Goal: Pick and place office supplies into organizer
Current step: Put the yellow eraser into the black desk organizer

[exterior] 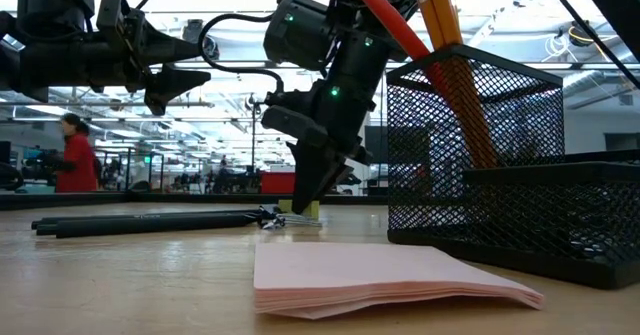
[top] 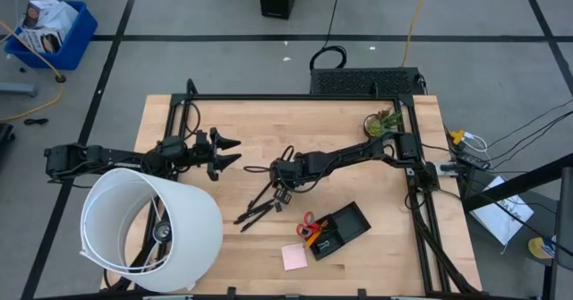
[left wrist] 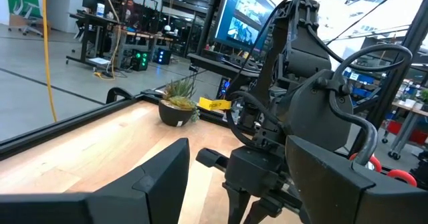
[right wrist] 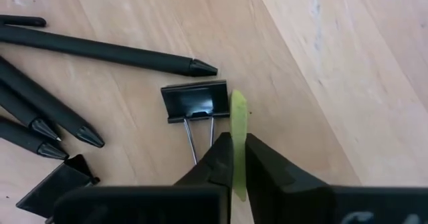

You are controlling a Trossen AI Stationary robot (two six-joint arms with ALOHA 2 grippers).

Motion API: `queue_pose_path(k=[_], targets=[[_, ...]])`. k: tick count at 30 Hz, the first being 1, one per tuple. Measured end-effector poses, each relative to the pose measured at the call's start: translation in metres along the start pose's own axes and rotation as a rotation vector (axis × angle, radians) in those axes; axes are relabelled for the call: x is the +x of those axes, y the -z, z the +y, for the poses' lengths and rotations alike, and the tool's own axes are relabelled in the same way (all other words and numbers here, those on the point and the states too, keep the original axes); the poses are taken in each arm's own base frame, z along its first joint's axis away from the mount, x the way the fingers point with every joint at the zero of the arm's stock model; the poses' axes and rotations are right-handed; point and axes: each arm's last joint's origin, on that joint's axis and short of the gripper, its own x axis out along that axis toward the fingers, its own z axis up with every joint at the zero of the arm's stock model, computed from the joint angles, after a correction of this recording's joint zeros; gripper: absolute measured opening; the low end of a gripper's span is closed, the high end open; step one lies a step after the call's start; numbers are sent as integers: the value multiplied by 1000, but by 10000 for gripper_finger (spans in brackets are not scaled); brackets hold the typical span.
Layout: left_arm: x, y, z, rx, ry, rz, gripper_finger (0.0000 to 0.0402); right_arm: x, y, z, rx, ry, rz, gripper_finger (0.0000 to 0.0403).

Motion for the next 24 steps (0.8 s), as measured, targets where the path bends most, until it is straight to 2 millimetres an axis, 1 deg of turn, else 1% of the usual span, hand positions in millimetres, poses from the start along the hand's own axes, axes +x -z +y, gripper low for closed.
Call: queue_pose_path(k=[5, 9, 11, 15, 19, 24], targets=[[0, 0, 0, 0, 0, 0, 253, 0, 2, 3, -42, -3, 6, 28], [0, 0, 0, 0, 0, 0, 253, -9, 5, 12, -47, 19, -21, 20], [0, 0, 0, 0, 0, 1, 253, -17, 7, 17, -29, 57, -53, 11], [0, 0, 0, 0, 0, 0, 253, -40, 10, 30, -61, 115, -123, 12], [0, 0, 0, 0, 0, 0, 253, -69, 16, 43, -83, 115, -180, 24], [0, 0, 0, 0, 0, 1, 253, -105, 23, 55, -117, 91, -234, 18]])
